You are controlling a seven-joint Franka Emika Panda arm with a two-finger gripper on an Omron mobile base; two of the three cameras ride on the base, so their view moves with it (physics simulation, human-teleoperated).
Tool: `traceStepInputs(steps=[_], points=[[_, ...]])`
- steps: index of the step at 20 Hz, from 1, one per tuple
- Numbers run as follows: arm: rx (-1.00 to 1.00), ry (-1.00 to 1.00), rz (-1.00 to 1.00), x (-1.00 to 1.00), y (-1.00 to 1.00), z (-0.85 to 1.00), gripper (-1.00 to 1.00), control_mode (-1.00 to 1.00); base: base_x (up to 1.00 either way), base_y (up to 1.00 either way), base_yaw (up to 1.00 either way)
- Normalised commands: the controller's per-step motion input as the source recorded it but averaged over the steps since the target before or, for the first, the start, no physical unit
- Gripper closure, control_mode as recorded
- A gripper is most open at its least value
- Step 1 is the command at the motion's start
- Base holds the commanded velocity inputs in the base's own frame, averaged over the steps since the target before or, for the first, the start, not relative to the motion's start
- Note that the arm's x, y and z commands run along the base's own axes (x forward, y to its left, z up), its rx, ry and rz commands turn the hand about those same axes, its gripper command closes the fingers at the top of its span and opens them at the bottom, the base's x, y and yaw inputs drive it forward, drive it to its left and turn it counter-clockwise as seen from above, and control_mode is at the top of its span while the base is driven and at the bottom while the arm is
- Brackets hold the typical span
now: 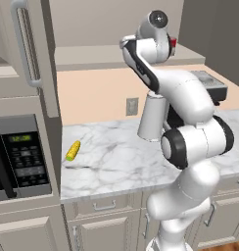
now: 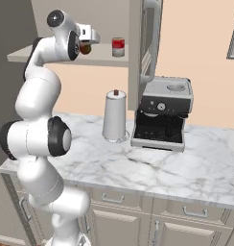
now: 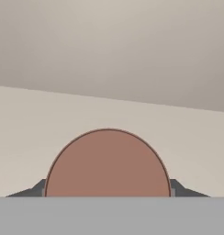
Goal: Restock the canned food cabinet by taking the new fresh canned food from the counter and placing it in the cabinet. Then, take the old canned food from the cabinet and place it on the counter.
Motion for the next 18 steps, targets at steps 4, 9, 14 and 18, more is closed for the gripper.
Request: traceStepInputs(steps=[4,9,14,18], points=[[0.0,-0.03,0.0,0.3,0.0,-0.14,-1.0,-1.0,0.0,0.0,0.0],[0.0,-0.02,0.0,0.49,0.0,-0.03,-1.0,-1.0,0.0,0.0,0.0],[0.0,0.0,0.0,0.5,0.02,0.0,-1.0,-1.0,0.0,0.0,0.0],[-0.01,-0.01,0.0,0.19,0.04,-0.07,-1.0,-1.0,0.0,0.0,0.0]])
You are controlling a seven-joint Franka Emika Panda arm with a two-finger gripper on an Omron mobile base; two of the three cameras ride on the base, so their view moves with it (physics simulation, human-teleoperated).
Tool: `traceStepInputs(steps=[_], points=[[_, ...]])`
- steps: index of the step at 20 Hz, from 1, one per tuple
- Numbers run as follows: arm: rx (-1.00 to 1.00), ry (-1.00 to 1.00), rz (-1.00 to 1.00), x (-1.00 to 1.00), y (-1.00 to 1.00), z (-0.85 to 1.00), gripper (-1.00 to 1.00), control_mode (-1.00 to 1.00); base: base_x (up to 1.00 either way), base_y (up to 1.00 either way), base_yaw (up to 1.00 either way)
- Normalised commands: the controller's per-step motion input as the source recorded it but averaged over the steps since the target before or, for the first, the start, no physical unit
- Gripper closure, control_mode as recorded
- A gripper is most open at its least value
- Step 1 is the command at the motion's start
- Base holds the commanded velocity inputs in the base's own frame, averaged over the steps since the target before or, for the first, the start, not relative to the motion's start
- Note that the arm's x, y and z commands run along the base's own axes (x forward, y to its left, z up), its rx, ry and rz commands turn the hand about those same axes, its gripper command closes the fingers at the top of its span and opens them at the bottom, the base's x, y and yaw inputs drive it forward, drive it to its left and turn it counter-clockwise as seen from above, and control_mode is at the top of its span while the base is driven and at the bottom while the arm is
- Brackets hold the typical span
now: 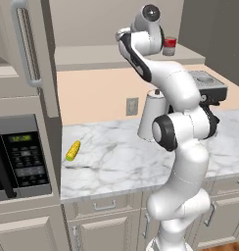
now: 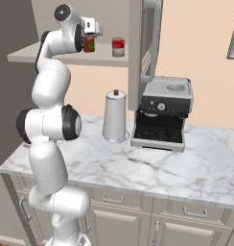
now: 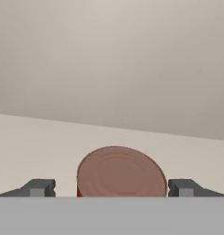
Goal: Restock the canned food cabinet by taking the new fresh canned food from the counter and placing it in the cabinet. Then, take the old canned food from the cabinet and place it on the counter.
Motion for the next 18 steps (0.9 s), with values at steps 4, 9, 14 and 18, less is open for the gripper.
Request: traceStepInputs(steps=[4,9,14,18], points=[[0.01,-0.14,0.0,-0.07,0.01,0.06,-1.0,-1.0,0.0,0.0,0.0],[0.03,-0.02,-0.11,-1.0,-0.68,0.17,-1.0,-1.0,0.0,0.0,0.0],[0.05,0.01,-0.15,-1.0,-0.98,-0.12,-1.0,-1.0,0.0,0.0,0.0],[0.01,0.07,-0.12,-0.61,-0.96,-0.84,-1.0,-1.0,0.0,0.0,0.0]])
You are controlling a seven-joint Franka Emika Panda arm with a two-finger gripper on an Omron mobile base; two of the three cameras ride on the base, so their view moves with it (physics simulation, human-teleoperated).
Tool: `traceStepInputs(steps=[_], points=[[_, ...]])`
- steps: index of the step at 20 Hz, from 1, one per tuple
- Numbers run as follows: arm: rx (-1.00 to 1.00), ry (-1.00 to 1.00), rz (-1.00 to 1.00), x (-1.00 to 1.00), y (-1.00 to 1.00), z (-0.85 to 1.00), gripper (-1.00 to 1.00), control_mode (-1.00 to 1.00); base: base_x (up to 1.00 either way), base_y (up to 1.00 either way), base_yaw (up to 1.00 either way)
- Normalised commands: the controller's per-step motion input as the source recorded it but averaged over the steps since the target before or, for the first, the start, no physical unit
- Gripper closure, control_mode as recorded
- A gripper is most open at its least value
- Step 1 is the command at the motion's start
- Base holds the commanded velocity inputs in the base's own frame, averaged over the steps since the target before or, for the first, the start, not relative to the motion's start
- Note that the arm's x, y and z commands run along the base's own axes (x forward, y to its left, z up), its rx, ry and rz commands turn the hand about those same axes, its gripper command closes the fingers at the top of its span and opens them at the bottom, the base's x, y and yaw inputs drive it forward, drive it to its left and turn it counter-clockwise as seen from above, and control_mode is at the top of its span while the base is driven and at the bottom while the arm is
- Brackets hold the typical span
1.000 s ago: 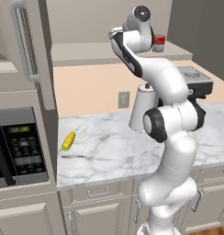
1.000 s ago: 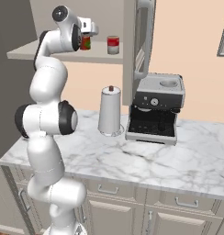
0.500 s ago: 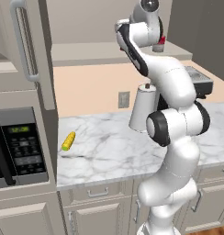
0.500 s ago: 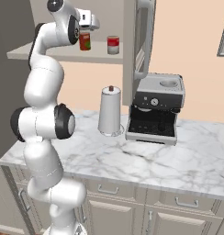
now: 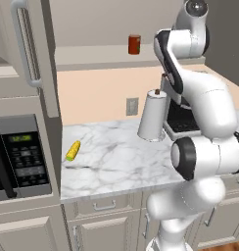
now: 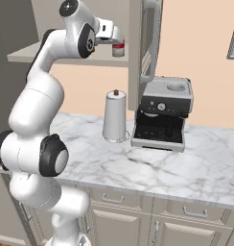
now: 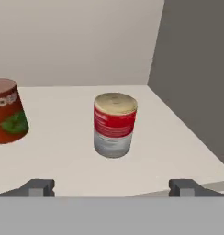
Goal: Restock the canned food cabinet by taking the new fresh canned food from the counter and placing it in the cabinet. Then, take the old canned food from the cabinet and place it on the counter.
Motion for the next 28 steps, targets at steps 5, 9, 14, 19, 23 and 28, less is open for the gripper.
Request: traceStepInputs(steps=[5,9,14,19,23,28], points=[[0.09,0.01,-0.13,0.14,-0.37,-0.54,-1.0,-1.0,0.0,0.0,0.0],[0.03,0.04,-0.05,0.65,-0.02,0.0,-1.0,-1.0,0.0,0.0,0.0],[0.0,0.05,0.0,0.46,0.07,0.35,-1.0,-1.0,0.0,0.0,0.0],[0.0,0.0,0.0,0.3,0.0,0.34,-1.0,-1.0,0.0,0.0,0.0],[-0.02,0.0,0.0,0.35,0.0,-0.08,-1.0,-1.0,0.0,0.0,0.0],[-0.01,0.01,0.0,0.35,0.0,-0.12,1.0,-1.0,0.0,0.0,0.0]])
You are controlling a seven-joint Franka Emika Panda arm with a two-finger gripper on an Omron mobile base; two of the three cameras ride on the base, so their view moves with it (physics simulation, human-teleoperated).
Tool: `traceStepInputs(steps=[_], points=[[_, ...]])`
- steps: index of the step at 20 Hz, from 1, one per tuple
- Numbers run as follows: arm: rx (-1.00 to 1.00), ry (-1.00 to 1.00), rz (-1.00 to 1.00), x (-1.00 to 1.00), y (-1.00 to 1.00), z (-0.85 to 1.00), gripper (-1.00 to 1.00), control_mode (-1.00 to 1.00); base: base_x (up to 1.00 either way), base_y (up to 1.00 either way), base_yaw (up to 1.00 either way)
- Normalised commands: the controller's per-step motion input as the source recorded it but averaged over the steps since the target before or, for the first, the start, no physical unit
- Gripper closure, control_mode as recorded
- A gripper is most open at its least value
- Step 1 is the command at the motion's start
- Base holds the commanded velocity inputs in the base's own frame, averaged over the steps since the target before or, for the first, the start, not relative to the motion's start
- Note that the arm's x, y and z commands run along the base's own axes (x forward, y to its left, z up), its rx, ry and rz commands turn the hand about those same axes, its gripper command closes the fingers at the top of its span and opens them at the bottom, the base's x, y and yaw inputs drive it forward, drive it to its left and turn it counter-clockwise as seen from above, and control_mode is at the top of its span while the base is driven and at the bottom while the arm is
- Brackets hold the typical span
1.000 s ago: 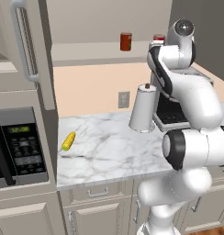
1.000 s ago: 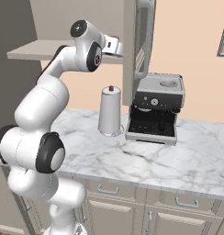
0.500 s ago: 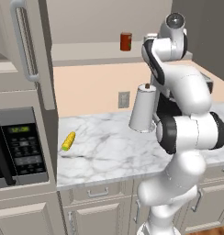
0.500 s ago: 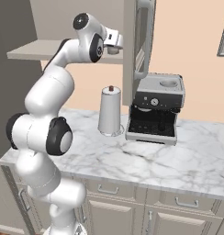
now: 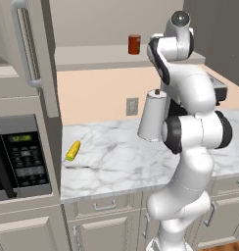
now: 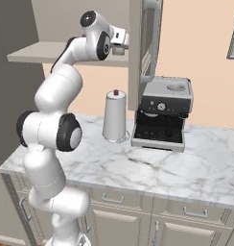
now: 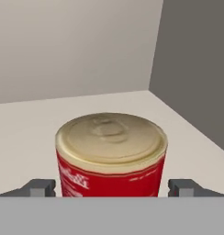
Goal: Restock the canned food cabinet by taking the new fresh canned food from the counter and placing it in the cabinet. Then, take the old canned food from the cabinet and place it on the counter.
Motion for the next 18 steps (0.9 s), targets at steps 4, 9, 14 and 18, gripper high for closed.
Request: traceStepInputs(steps=[4,9,14,18], points=[[0.0,0.0,0.0,0.01,0.0,-0.04,1.0,-1.0,0.0,0.0,0.0],[0.01,-0.1,0.03,-0.57,-0.01,0.02,1.0,-1.0,0.0,0.0,0.0],[0.02,-0.31,0.17,-1.0,0.0,0.39,1.0,-1.0,0.0,0.0,0.0],[0.0,-0.12,0.2,-1.0,-0.09,0.09,1.0,-1.0,0.0,0.0,0.0]])
